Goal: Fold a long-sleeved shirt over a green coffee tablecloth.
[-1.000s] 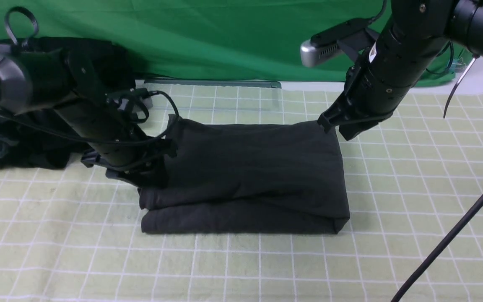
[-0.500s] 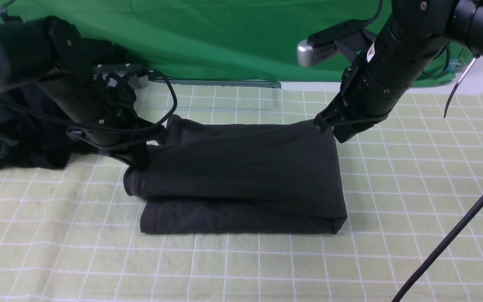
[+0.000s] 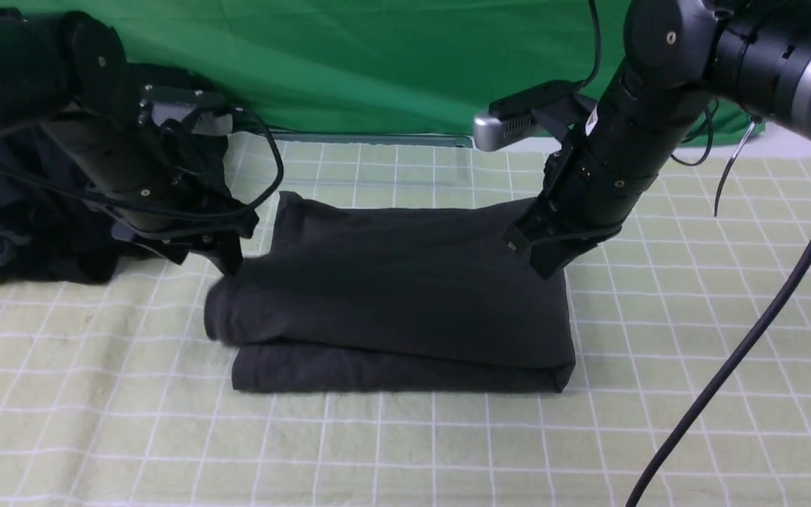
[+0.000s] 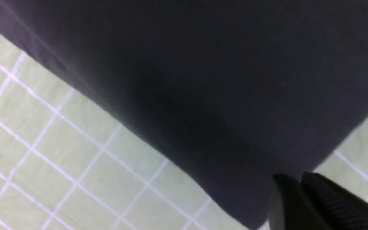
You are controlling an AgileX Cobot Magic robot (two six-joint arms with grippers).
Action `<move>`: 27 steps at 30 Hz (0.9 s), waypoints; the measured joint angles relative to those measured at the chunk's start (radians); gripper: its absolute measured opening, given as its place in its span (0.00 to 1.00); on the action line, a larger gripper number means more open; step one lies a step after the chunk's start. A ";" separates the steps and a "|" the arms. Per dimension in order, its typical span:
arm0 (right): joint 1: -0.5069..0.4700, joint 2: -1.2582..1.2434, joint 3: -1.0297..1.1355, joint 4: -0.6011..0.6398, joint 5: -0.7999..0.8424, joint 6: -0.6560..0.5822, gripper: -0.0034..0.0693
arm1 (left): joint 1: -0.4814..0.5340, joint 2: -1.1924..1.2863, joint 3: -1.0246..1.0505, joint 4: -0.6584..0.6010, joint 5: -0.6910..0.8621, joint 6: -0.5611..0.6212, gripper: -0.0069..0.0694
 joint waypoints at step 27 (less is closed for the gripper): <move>0.001 0.162 0.154 0.009 -0.078 0.115 0.05 | -0.127 0.112 0.129 -0.193 -0.103 -0.003 0.08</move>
